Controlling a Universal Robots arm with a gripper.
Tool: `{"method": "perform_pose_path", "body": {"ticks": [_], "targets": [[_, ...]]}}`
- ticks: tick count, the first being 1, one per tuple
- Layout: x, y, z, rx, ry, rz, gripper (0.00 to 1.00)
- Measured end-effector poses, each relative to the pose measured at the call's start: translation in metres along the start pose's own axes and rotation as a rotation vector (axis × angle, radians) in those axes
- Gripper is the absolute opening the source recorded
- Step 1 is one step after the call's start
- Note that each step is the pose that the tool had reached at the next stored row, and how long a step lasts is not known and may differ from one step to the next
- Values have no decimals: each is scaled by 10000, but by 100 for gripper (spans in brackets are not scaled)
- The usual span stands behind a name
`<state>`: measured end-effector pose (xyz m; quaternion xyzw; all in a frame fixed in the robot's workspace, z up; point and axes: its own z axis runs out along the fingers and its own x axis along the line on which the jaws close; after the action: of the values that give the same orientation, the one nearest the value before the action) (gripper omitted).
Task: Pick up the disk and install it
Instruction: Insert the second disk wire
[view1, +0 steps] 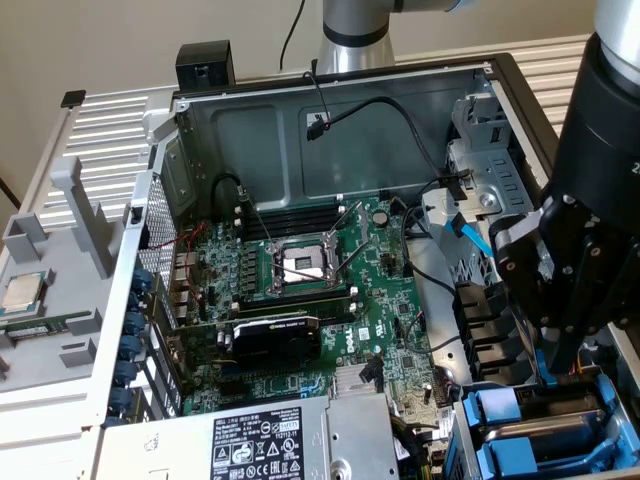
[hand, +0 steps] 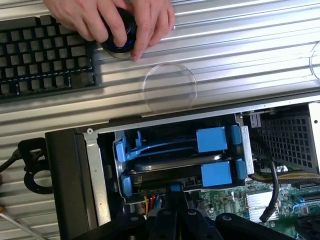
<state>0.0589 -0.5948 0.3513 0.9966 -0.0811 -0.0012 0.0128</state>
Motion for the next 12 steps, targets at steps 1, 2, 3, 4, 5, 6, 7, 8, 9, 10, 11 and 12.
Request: {"method": "perform_pose_path", "body": {"ticks": [1, 2, 3, 4, 5, 6, 7, 8, 9, 10, 11, 12], "targets": [[0, 0, 9, 0, 0, -1, 11], [-1, 0, 17, 1, 1, -1, 11], [-2, 0, 23, 0, 1, -1, 11], [-5, 0, 29, -1, 1, -1, 11], [-12, 1, 34, -1, 1, 1, 11], [-17, 2, 40, 1, 2, 1, 11], [-19, 2, 46, 1, 3, 0, 11], [-19, 3, 52, 2, 3, 0, 11], [-19, 7, 55, 1, 4, -1, 11], [-19, 9, 59, 2, 4, -1, 11], [-19, 9, 63, 2, 4, 0, 11], [-18, 9, 68, 0, 4, 0, 11]]}}
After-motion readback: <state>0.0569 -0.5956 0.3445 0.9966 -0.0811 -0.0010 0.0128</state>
